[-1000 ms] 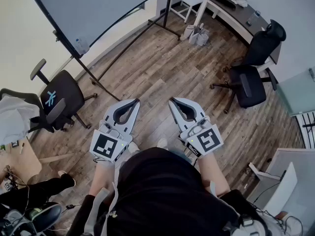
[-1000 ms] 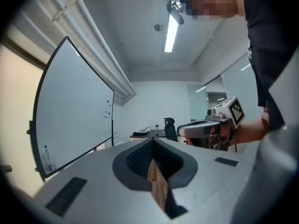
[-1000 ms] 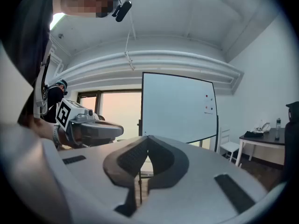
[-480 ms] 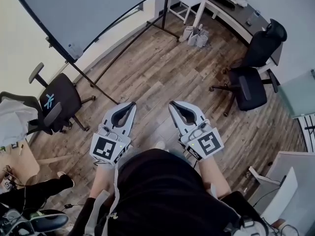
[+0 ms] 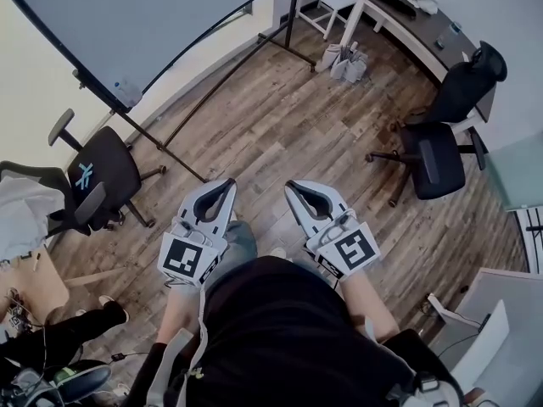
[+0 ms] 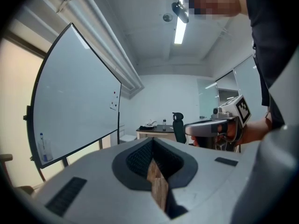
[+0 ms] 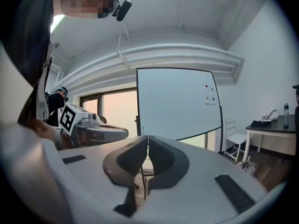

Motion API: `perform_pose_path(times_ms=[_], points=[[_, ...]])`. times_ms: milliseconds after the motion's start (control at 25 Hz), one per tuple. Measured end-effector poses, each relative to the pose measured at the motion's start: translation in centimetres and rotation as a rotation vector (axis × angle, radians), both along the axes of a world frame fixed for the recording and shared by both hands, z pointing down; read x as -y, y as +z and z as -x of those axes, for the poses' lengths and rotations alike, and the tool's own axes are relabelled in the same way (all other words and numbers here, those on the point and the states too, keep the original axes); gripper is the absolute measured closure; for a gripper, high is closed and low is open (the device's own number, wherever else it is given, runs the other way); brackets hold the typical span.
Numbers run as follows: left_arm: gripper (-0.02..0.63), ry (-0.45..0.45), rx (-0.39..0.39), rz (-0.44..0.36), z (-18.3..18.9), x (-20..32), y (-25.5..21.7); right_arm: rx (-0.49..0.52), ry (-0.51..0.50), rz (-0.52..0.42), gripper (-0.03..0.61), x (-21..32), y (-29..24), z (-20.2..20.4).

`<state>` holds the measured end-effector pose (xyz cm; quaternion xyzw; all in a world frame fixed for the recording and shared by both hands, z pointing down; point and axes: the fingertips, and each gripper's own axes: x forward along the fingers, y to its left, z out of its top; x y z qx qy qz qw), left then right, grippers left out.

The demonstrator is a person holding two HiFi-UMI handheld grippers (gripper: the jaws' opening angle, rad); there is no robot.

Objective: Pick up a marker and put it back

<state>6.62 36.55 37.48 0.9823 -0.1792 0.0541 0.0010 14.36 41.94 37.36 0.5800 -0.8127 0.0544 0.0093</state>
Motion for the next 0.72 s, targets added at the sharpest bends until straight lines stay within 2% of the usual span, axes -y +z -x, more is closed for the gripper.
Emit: perform_pose_path(times_ms=[440,720], points=[[0.606,-0.023,-0.035,0.015,1.8,15.5,0.2,-0.051,-0.027,0.029,0.561,15.2,-0.1,2.3],[0.606,-0.097,-0.044,0.021,5.9,24.7,0.4,-0.067,-0.087,0.034,0.561,24.8,-0.5,5.9]])
